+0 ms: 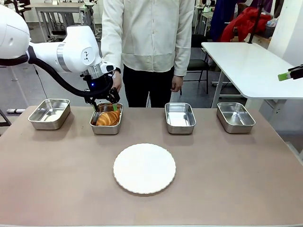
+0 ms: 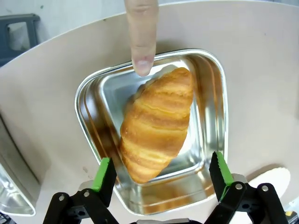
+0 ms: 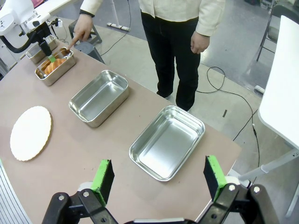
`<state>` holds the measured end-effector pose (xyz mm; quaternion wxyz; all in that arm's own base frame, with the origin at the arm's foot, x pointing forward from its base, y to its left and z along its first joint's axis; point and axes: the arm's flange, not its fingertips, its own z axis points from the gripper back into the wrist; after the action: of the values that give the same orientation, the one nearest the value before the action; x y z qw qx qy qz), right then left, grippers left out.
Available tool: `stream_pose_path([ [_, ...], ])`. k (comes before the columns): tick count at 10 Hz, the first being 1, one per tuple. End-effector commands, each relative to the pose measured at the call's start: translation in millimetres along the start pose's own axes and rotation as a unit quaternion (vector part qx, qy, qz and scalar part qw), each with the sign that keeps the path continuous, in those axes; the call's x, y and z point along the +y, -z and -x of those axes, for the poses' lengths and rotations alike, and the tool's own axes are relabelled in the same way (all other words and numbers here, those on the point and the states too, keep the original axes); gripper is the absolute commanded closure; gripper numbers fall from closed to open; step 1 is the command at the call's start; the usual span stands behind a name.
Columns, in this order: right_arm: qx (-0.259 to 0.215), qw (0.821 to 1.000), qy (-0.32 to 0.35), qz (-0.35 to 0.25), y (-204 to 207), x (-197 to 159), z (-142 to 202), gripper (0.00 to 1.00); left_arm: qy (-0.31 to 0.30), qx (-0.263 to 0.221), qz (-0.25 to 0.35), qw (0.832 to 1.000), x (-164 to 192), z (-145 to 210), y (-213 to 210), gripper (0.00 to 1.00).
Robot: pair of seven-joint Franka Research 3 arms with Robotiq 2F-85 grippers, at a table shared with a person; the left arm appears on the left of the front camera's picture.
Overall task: Place the bread in the container.
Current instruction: Place the Butter Roll into the Airtight Container indicated by the human.
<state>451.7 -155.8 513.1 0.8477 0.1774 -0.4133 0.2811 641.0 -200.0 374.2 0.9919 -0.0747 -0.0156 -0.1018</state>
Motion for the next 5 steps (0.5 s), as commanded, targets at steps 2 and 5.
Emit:
stream_pose_path([
  [2,-0.009,1.000,-0.001,-0.003,0.1,0.2,-1.4,0.00,-0.009,-0.063,-0.039,0.997,-12.9,56.2,-62.5,0.00],
  [5,-0.009,1.000,-0.001,-0.003,0.1,0.2,-1.4,0.00,-0.019,-0.111,-0.072,0.991,-34.6,122.7,-106.5,0.00],
])
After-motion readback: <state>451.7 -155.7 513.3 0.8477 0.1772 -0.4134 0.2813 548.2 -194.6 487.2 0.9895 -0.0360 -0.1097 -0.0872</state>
